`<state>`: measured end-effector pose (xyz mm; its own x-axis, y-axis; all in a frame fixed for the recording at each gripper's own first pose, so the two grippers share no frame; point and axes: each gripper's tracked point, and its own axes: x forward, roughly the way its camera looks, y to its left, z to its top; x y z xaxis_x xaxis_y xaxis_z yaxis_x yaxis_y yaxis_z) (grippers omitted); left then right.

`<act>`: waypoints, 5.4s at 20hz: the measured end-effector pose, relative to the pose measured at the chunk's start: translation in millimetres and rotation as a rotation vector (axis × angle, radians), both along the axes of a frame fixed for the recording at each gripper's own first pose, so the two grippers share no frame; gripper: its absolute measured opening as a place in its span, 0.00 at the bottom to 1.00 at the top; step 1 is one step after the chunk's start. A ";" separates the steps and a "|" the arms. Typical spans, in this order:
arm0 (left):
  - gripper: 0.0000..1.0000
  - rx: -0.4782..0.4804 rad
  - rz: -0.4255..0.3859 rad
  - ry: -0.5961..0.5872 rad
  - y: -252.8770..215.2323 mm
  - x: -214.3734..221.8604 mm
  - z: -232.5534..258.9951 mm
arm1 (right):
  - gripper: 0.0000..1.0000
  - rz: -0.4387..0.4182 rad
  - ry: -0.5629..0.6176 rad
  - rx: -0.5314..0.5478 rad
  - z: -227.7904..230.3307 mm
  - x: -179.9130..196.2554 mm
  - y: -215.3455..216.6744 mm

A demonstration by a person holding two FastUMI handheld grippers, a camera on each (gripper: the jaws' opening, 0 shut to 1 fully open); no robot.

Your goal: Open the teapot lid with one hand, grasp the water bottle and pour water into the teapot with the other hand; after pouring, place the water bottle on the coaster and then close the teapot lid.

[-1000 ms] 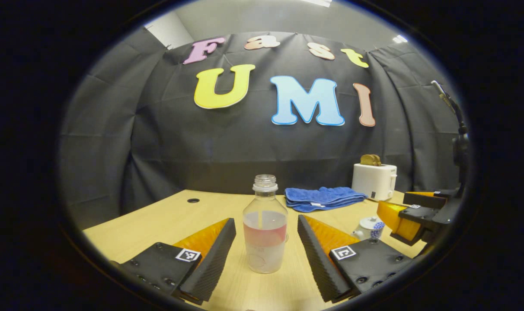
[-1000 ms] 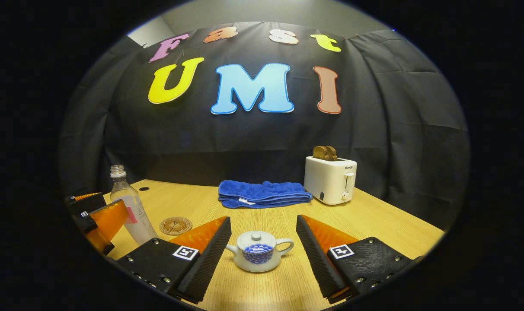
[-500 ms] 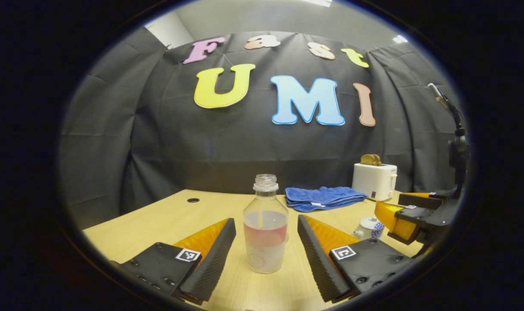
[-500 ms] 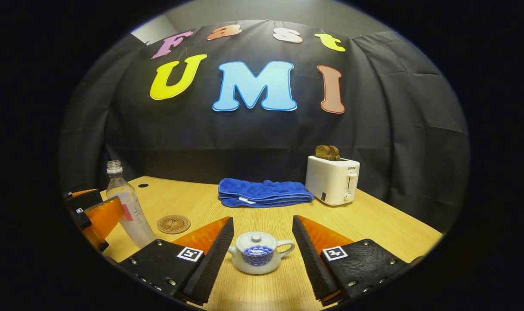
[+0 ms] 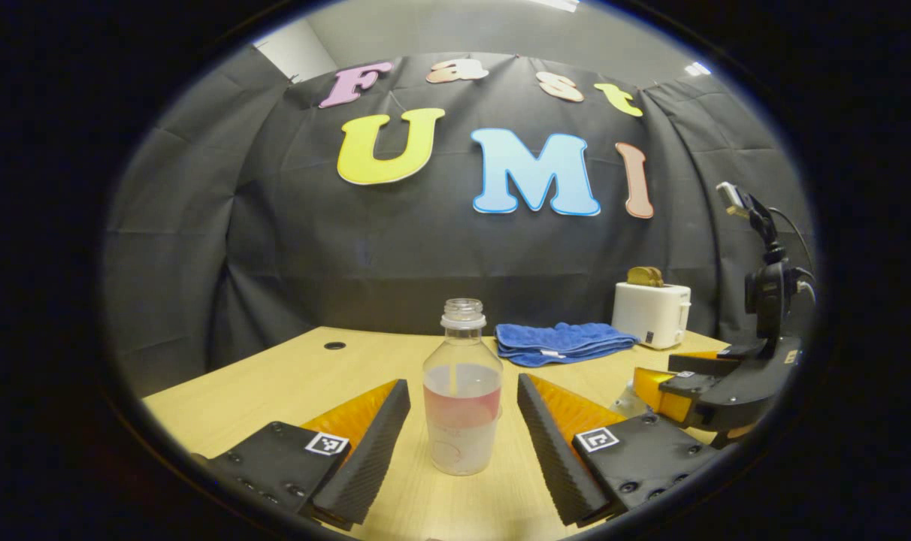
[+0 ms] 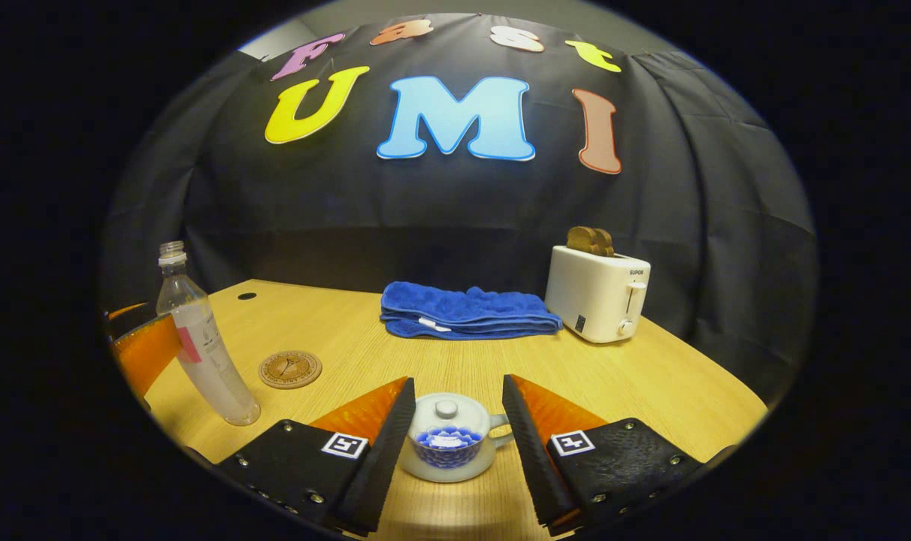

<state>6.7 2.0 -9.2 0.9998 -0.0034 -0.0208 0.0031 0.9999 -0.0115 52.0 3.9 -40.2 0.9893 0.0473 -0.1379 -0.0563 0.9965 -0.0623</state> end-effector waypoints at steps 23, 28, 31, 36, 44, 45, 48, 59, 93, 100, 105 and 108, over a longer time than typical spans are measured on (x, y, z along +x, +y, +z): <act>1.00 -0.005 -0.003 0.002 1.9 2.6 1.1 | 0.31 0.047 0.005 0.056 0.9 5.4 12.1; 1.00 -0.003 -0.001 -0.001 3.3 1.4 1.2 | 0.04 -0.004 -0.022 0.094 3.1 7.0 0.3; 1.00 0.004 -0.002 0.001 3.6 3.0 2.2 | 0.05 -0.003 -0.012 0.110 2.2 9.1 1.2; 1.00 0.011 -0.005 0.005 2.3 4.7 1.4 | 0.04 0.010 -0.014 0.172 9.9 7.2 0.4; 1.00 0.028 0.017 0.022 1.9 20.1 -5.1 | 0.04 0.074 -0.065 0.193 33.5 -9.1 10.3; 1.00 0.032 0.019 0.022 1.8 25.0 -5.6 | 0.04 0.081 -0.070 0.190 35.4 -11.8 11.6; 1.00 0.049 0.014 0.037 -3.0 37.8 -13.8 | 0.04 0.095 -0.102 0.171 47.0 -18.9 13.6; 0.86 0.060 -0.026 0.082 -11.0 55.3 -28.9 | 0.04 0.091 -0.152 0.190 67.3 -33.6 -2.4; 0.83 1.060 -0.273 0.021 -125.5 81.1 1.1 | 0.04 -0.082 -0.134 0.327 31.9 -37.1 -129.8; 0.84 1.250 -0.360 0.058 -143.4 81.9 -13.2 | 0.04 -0.087 -0.127 0.344 23.8 -39.3 -143.8; 0.84 1.393 -0.383 0.041 -155.0 91.9 -12.7 | 0.04 -0.087 -0.127 0.362 17.6 -40.9 -148.1; 0.84 1.493 -0.394 0.046 -154.7 95.9 -15.5 | 0.04 -0.088 -0.115 0.370 10.8 -41.6 -150.0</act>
<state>102.6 -152.7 -24.7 0.9389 -0.2066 -0.2753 0.2888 0.0375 0.9567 10.4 -146.1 -29.5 0.9998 -0.0123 -0.0158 0.0165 0.9535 0.3011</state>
